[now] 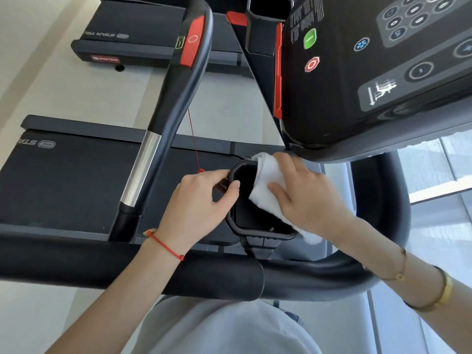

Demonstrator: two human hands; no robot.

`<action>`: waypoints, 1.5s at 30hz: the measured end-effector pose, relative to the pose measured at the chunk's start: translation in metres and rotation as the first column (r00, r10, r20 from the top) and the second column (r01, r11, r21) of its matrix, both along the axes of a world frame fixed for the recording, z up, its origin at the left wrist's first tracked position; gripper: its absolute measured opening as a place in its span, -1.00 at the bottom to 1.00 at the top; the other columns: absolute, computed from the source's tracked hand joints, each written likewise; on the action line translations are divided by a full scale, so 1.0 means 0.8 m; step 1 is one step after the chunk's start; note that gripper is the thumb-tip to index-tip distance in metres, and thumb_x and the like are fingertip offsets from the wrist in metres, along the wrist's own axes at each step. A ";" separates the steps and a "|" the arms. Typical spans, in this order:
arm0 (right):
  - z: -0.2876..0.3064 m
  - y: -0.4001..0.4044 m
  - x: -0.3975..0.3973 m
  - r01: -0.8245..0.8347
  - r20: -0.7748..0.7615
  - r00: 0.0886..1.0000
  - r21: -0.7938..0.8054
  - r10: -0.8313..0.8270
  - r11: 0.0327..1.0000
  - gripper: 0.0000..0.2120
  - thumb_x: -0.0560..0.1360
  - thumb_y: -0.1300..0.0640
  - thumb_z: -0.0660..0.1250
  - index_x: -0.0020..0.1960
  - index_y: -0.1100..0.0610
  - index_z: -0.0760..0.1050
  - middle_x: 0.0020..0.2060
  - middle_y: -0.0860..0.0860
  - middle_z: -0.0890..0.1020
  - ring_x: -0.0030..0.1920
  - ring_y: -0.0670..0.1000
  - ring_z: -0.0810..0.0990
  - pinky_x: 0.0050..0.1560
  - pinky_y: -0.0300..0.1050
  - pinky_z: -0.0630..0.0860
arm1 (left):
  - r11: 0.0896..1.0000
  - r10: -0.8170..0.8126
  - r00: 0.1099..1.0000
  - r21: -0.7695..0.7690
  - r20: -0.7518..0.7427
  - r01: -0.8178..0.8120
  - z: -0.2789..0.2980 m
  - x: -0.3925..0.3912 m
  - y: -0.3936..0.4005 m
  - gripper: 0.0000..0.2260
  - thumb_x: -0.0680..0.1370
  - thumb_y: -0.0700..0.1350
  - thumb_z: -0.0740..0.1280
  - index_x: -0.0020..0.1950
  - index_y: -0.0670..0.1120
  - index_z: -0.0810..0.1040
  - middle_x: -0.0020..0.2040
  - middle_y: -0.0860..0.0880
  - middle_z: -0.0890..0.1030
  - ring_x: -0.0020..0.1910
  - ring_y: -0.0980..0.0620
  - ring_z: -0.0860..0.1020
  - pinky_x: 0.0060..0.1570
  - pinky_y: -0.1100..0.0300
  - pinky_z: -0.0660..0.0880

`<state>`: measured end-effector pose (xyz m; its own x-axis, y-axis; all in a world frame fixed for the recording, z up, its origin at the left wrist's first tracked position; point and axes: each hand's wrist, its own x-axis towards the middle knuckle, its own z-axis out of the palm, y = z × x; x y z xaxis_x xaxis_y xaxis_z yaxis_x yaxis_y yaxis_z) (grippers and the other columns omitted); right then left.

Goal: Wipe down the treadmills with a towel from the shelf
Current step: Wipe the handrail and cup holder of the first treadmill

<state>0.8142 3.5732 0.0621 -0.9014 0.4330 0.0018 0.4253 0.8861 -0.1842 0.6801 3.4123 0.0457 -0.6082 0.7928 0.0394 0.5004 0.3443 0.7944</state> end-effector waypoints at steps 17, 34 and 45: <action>-0.005 0.000 0.016 0.295 0.022 0.930 -0.637 -0.366 0.712 -0.54 0.60 0.05 0.21 0.44 0.11 0.16 -0.20 -0.08 0.54 -0.24 -0.13 0.54 -0.40 -0.32 0.36 | 0.997 -0.010 1.000 0.070 0.005 0.010 -0.006 0.001 -0.006 -0.69 0.56 0.10 0.26 -0.01 -0.07 0.68 -0.20 0.11 0.70 -0.16 0.22 0.65 -0.04 0.19 0.59; 0.072 -0.042 0.077 0.159 -0.104 0.968 -0.446 -0.227 0.881 -0.77 0.62 -0.12 0.11 0.26 -0.14 0.33 -0.29 -0.27 0.51 -0.21 -0.22 0.51 -0.26 -0.42 0.38 | 0.996 -0.073 0.993 0.066 0.095 0.067 -0.007 -0.007 0.003 -0.70 0.59 -0.01 0.27 0.30 0.00 0.55 0.10 0.17 0.62 0.09 0.26 0.56 0.16 0.22 0.55; 0.051 -0.051 0.019 -0.298 0.318 0.834 -0.430 0.452 0.852 -0.43 0.60 -0.20 -0.19 0.43 0.09 0.24 0.14 -0.03 0.58 0.14 0.06 0.49 0.24 -0.11 0.30 | 0.988 -0.153 0.974 0.027 0.166 0.151 0.001 -0.030 0.020 -0.74 0.65 -0.10 0.25 0.31 -0.02 0.58 0.12 0.20 0.62 0.09 0.33 0.56 0.09 0.47 0.45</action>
<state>0.8295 3.5325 0.1032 -0.8815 -0.0374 -0.4708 0.1763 0.8987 -0.4015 0.6562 3.4287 0.0465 -0.4795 0.8766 -0.0404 0.4062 0.2626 0.8752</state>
